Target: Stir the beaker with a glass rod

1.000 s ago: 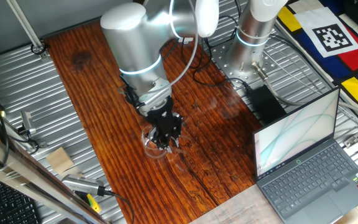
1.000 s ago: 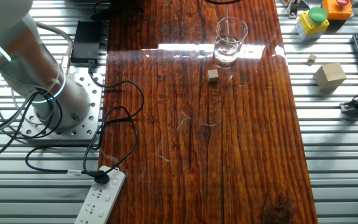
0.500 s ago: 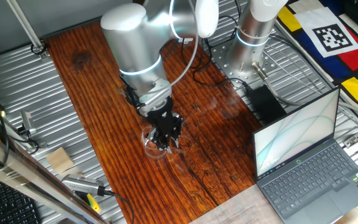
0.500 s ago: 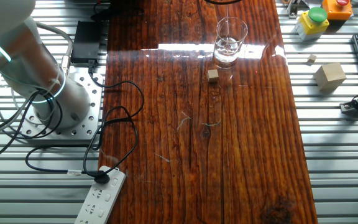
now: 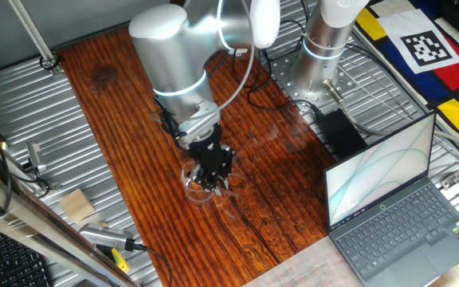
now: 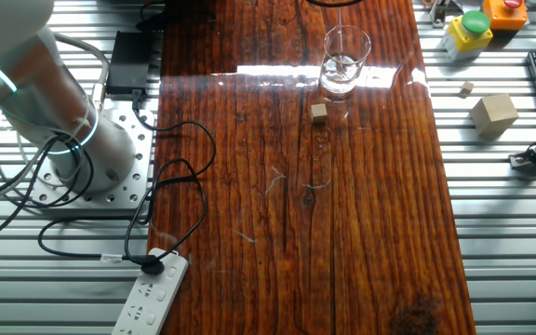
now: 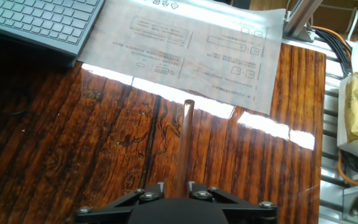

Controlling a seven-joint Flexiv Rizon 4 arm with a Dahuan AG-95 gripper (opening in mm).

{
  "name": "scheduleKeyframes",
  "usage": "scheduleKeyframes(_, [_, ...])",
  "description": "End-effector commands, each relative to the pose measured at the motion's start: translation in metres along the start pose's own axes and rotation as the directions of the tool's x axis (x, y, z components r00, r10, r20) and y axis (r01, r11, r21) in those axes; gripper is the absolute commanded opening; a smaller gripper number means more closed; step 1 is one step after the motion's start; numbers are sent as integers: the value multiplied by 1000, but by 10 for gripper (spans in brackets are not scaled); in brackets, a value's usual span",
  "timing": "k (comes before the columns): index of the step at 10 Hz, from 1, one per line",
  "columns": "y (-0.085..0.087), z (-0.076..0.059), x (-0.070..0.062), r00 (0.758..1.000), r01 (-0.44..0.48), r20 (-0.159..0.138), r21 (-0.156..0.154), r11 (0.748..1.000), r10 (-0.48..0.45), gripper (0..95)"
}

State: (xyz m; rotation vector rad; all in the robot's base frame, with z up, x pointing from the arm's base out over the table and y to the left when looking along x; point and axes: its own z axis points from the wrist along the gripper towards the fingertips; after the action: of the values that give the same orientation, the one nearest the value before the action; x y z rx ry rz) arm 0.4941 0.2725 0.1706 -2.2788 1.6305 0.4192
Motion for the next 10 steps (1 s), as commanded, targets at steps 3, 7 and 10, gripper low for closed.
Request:
scheduleKeyframes(3, [0, -1, 1, 1000, 8, 11, -11, 1000, -8, 0])
scheduleKeyframes(7, [2, -9, 1, 1000, 9, 15, -16, 1000, -9, 0])
scheduleKeyframes(10, [2, -10, 0, 1000, 2, 26, -13, 1000, -2, 0])
